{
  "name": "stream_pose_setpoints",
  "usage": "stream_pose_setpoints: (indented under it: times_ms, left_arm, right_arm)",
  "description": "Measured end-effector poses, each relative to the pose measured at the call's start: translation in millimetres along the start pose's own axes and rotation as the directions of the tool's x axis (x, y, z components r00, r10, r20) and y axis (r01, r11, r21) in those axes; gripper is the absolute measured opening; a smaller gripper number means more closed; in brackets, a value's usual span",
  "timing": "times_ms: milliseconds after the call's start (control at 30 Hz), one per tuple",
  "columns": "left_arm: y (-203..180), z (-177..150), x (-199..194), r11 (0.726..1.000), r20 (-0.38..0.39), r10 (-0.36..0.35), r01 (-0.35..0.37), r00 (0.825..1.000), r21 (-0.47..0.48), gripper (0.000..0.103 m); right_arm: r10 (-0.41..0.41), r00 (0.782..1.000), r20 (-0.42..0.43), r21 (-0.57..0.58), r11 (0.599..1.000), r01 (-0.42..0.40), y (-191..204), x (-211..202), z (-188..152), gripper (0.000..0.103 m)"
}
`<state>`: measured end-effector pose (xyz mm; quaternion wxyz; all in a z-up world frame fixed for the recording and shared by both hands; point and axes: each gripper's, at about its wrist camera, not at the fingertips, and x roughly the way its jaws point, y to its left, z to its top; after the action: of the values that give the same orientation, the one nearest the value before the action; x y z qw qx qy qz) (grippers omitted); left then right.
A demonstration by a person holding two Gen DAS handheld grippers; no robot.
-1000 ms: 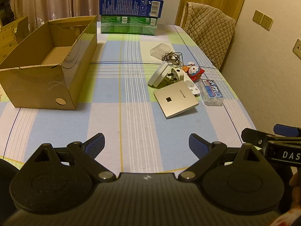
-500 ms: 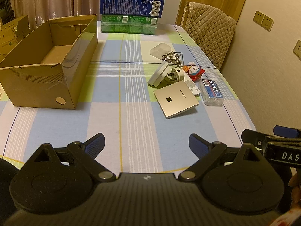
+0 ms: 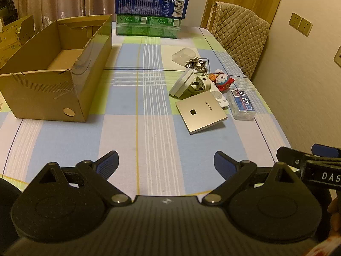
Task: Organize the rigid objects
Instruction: 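Move the left tool toward the gold TP-LINK panel on the table, then grasp the gold panel with the left tool while the right tool grasps the blue toothpick box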
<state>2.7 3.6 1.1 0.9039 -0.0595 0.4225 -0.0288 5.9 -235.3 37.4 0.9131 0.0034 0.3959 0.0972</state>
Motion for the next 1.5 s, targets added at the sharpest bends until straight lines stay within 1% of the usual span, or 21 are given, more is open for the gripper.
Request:
stream_pose_setpoints:
  times_ms: [400, 700, 767, 900, 1067, 1167, 1367, 1500]
  left_arm:
    - [1.4, 0.3, 3.6, 1.000, -0.011, -0.002, 0.002, 1.000, -0.012, 0.094]
    - [2.8, 8.0, 22.7, 0.997, -0.048, -0.053, 0.050, 0.997, -0.062, 0.094]
    - [0.8, 12.5, 31.1, 0.996, -0.056, -0.067, 0.063, 0.996, -0.068, 0.094]
    - [-6.4, 21.3, 48.9, 0.995, -0.072, -0.065, 0.060, 0.995, -0.077, 0.094]
    - [-17.2, 37.3, 76.2, 0.992, -0.078, -0.082, 0.074, 0.994, -0.099, 0.094]
    - [-22.5, 47.1, 94.8, 0.989, -0.082, -0.096, 0.086, 0.992, -0.119, 0.095]
    - [-32.2, 60.6, 130.9, 0.981, -0.093, -0.122, 0.106, 0.988, -0.163, 0.096]
    - [-40.9, 64.1, 149.2, 0.977, -0.097, -0.132, 0.113, 0.986, -0.178, 0.096]
  right_arm:
    - [-0.005, 1.000, -0.004, 0.007, 1.000, 0.005, -4.1, 2.7, 1.2, 0.101]
    - [-0.016, 1.000, 0.000, 0.006, 1.000, 0.016, -13.5, 12.4, 6.3, 0.101]
    - [-0.011, 1.000, 0.007, 0.004, 1.000, 0.011, -17.3, 15.8, 9.3, 0.101]
    - [-0.002, 1.000, 0.011, -0.007, 1.000, 0.002, -24.7, 23.4, 17.3, 0.101]
    - [0.010, 1.000, 0.017, -0.018, 1.000, -0.010, -36.7, 40.3, 35.4, 0.101]
    - [0.001, 1.000, 0.025, -0.032, 0.999, 0.000, -43.2, 52.5, 47.6, 0.101]
    - [-0.016, 1.000, 0.018, 0.007, 1.000, 0.015, -59.6, 77.1, 63.3, 0.100]
    - [-0.019, 1.000, 0.000, 0.011, 1.000, 0.019, -66.3, 90.1, 69.1, 0.095]
